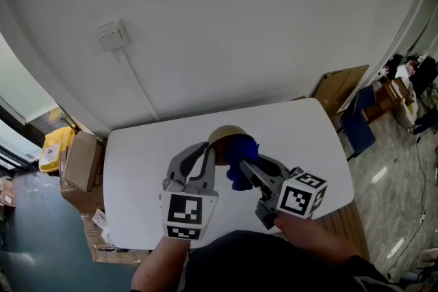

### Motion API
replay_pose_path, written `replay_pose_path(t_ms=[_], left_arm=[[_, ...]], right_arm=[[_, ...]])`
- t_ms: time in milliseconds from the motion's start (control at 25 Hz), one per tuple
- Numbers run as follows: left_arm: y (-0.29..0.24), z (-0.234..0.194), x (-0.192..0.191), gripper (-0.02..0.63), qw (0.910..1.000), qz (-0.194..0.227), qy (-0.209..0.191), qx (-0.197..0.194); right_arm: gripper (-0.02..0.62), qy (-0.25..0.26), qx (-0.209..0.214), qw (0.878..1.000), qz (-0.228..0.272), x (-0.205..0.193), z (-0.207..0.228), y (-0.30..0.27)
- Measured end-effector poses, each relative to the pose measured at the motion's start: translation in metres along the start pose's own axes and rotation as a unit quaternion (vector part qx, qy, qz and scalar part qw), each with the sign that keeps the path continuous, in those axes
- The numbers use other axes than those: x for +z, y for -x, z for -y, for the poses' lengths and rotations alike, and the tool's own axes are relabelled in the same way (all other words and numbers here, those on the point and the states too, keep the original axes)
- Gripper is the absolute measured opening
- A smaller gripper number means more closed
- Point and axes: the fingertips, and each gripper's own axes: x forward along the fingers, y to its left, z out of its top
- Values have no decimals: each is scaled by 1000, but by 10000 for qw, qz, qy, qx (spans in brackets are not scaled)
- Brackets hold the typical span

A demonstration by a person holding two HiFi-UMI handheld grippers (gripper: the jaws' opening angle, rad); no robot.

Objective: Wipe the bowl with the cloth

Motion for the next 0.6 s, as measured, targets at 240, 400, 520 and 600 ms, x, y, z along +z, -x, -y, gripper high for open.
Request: replay_pose_path(t_ms=[240,400,520,600], left_arm=[[4,-9,1,28,9999,63,98,114],[8,-9,9,28,9995,202,215,95],[9,-1,15,29,9994,286,212,-18],[7,8,18,31,9994,306,140,-114]], right_arm=[[75,211,34,9998,34,5,-6,3],[75,161,117,9998,-60,-5,-10,3],[75,13,240,9995,-185,-14,-16,-2],[75,-86,355,9989,-290,-21,-22,-8]])
